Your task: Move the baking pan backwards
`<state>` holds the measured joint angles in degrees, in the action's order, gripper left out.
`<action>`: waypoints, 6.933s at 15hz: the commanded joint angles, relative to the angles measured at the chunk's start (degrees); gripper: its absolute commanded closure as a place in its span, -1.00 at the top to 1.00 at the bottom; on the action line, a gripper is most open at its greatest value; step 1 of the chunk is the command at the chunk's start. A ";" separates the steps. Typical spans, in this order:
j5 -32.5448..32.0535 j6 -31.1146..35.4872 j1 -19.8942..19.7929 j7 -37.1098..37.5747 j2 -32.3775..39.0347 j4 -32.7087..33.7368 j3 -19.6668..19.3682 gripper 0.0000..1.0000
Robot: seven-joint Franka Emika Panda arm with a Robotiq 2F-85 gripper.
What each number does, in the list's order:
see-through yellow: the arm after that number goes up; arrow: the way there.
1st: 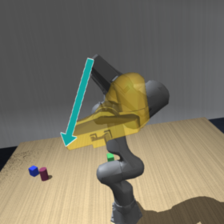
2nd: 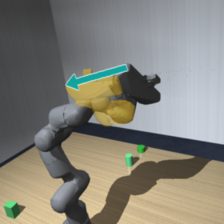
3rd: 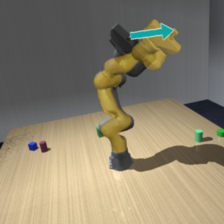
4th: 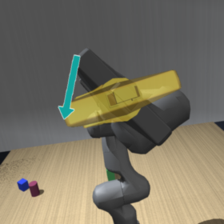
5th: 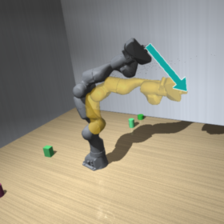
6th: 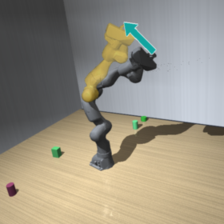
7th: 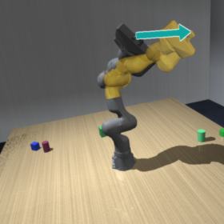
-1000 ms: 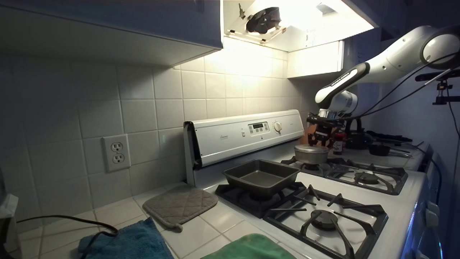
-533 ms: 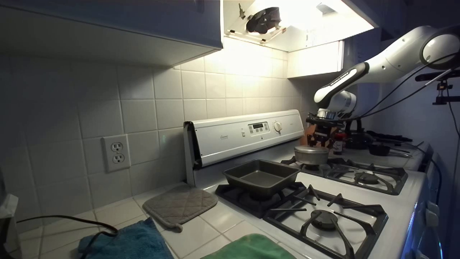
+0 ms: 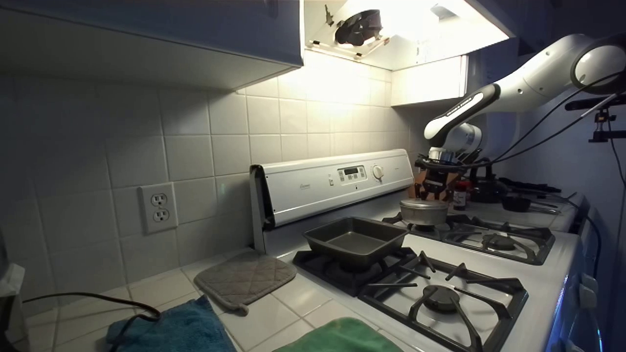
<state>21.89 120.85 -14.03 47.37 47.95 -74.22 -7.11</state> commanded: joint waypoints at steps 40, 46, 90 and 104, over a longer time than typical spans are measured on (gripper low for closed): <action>-0.24 -10.95 2.94 -11.56 -3.19 -2.01 2.54 -0.76; -0.42 -12.12 3.20 -12.62 -3.93 -2.21 2.60 -0.76; 2.88 -22.58 2.27 2.13 -0.57 1.98 1.56 1.00; 3.42 -21.65 2.76 3.62 0.20 2.10 2.43 0.95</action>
<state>23.61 100.21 -11.08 49.56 46.63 -74.28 -4.94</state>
